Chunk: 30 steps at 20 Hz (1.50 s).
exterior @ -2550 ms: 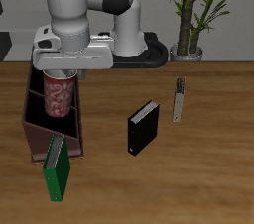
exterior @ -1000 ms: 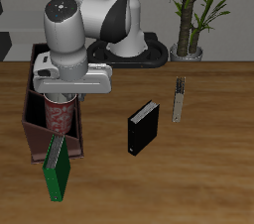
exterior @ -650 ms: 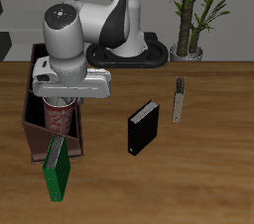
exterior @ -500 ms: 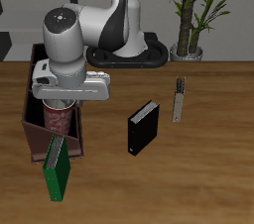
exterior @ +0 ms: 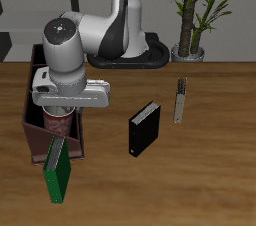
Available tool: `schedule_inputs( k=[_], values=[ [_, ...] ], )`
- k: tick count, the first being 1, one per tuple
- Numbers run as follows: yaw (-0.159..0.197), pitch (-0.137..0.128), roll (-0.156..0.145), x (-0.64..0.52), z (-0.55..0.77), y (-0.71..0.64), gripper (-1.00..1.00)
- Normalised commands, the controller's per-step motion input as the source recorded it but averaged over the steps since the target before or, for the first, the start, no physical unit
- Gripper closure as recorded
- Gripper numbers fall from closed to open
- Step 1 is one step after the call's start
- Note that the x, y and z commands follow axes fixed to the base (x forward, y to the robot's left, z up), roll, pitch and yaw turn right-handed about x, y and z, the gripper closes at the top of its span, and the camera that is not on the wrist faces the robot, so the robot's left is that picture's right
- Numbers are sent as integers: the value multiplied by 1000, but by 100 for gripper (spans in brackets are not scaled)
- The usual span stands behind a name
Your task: Place the red mug into the right desk caddy's left compartment and place the black book into the right desk caddy's front compartment
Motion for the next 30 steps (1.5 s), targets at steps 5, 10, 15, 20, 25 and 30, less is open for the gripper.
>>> schedule_inputs(
  k=[5,10,15,20,25,30],
  values=[
    [-3,23,-14,53,-164,-77,100],
    [-24,29,-8,3,-168,-51,100],
    [-3,6,-25,-3,-43,-83,-100],
    [3,-7,-19,-33,39,-22,-100],
    [25,-28,2,-88,152,93,-100],
    [46,-47,-16,-104,214,132,-100]
  ],
)
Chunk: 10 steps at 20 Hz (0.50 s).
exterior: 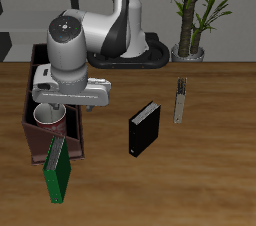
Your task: Place the red mug into the right desk caddy's left compartment and place the black book into the right desk caddy's front compartment
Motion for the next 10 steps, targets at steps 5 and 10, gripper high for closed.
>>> schedule_inputs(
  k=[5,10],
  values=[
    [8,-62,12,-211,397,256,-100],
    [9,-38,1,-86,301,248,-100]
  ],
)
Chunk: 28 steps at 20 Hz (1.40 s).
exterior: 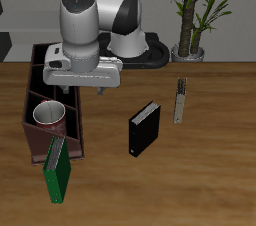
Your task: Place the red mug into the right desk caddy's left compartment and place the black book into the right desk caddy's front compartment
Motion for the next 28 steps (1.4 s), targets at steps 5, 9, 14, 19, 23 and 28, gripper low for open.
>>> schedule_inputs(
  k=[5,9,14,19,23,28],
  values=[
    [4,-35,-36,-48,185,163,-100],
    [-20,-46,-29,-16,243,390,-100],
    [-40,-50,0,14,222,337,-100],
    [-61,-47,21,-7,185,426,-100],
    [-44,-5,28,101,-102,425,-100],
    [-53,-25,15,132,-133,349,-100]
  ],
)
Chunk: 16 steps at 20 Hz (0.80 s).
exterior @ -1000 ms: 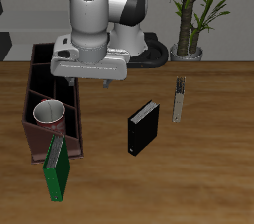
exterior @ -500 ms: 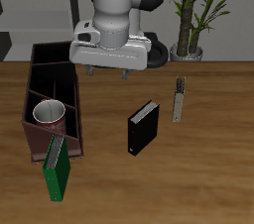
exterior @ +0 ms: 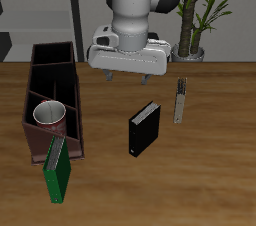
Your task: Place the red mug into the right desk caddy's left compartment and place the black book into the right desk caddy's front compartment
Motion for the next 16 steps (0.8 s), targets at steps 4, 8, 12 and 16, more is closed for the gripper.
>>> schedule_inputs(
  k=[4,8,12,16],
  values=[
    [-32,4,31,137,-164,223,-100],
    [-15,-8,82,55,-145,134,-100],
    [-46,-6,41,67,-17,-65,-100],
    [4,-1,62,53,-74,13,-100]
  ],
)
